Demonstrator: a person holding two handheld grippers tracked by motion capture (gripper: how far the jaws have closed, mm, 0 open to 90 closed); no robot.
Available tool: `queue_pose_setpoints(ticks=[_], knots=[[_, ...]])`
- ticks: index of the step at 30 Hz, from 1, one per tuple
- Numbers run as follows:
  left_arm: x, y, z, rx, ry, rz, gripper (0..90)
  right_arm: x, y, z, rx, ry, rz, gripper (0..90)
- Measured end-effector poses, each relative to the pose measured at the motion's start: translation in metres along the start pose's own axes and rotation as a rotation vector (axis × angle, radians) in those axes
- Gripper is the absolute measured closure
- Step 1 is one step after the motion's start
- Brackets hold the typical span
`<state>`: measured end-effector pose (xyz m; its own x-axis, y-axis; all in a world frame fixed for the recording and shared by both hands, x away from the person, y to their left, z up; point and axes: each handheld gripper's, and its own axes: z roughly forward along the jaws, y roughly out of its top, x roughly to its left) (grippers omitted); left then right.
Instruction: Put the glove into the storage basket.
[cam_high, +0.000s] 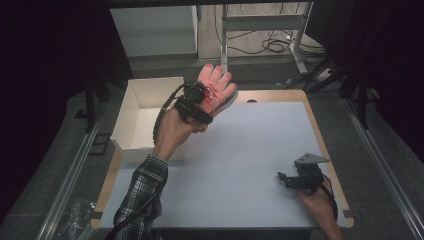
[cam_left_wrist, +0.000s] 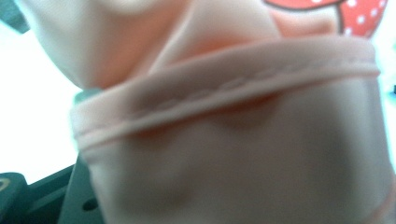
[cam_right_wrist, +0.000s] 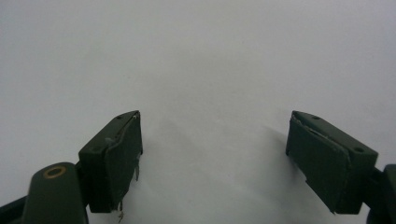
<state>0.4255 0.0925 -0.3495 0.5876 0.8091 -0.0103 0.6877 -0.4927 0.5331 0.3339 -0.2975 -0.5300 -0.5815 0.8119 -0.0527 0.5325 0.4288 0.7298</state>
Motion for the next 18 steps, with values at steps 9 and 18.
queue_pose_setpoints(ticks=[9,18], knots=[[0.027,-0.007,-0.015,-0.007,0.054,-0.072,40.2,0.000,0.000,0.000,0.000,0.000,0.000,18.7],[0.056,-0.022,-0.026,-0.013,0.114,-0.148,40.0,0.000,0.000,0.000,-0.001,-0.001,-0.003,18.7]])
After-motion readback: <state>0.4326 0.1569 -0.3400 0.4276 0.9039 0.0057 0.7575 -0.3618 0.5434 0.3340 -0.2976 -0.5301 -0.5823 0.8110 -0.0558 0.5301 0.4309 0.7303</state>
